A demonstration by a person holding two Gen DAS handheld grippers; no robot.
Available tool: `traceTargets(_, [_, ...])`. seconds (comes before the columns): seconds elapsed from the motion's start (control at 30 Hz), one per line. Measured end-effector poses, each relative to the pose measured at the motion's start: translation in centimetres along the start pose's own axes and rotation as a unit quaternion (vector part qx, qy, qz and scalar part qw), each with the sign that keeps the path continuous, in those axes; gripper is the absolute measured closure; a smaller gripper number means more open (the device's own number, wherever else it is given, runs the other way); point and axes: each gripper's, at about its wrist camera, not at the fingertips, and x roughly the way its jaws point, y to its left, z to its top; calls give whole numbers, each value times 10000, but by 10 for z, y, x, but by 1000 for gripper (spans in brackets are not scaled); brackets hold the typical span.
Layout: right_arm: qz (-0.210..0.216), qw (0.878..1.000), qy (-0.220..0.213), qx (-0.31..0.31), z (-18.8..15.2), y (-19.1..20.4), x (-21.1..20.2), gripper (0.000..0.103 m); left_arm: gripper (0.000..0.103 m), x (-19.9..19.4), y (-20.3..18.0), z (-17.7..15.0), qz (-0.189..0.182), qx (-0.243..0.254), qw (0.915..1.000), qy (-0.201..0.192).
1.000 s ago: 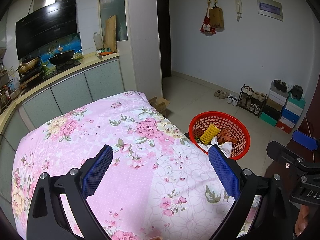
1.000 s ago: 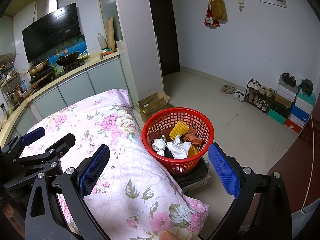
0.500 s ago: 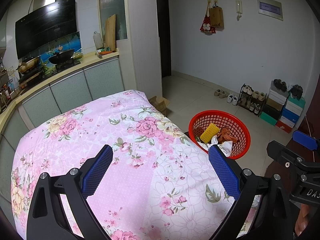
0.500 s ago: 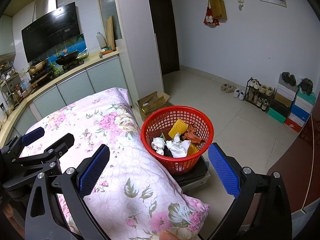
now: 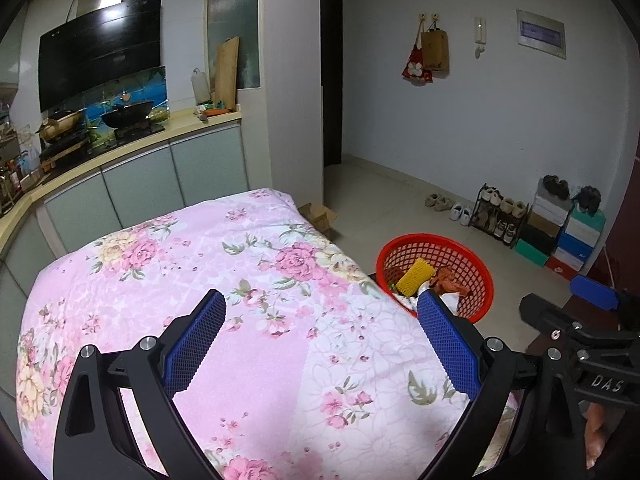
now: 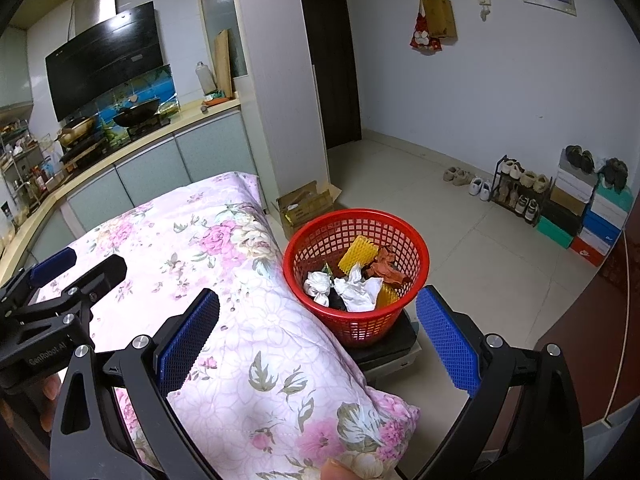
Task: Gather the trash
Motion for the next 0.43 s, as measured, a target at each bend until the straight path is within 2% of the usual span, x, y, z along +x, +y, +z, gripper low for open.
traceTargets(0.43, [97, 9999, 109, -63, -6, 2, 7, 7, 10, 8, 3, -8, 140, -117, 9996, 196])
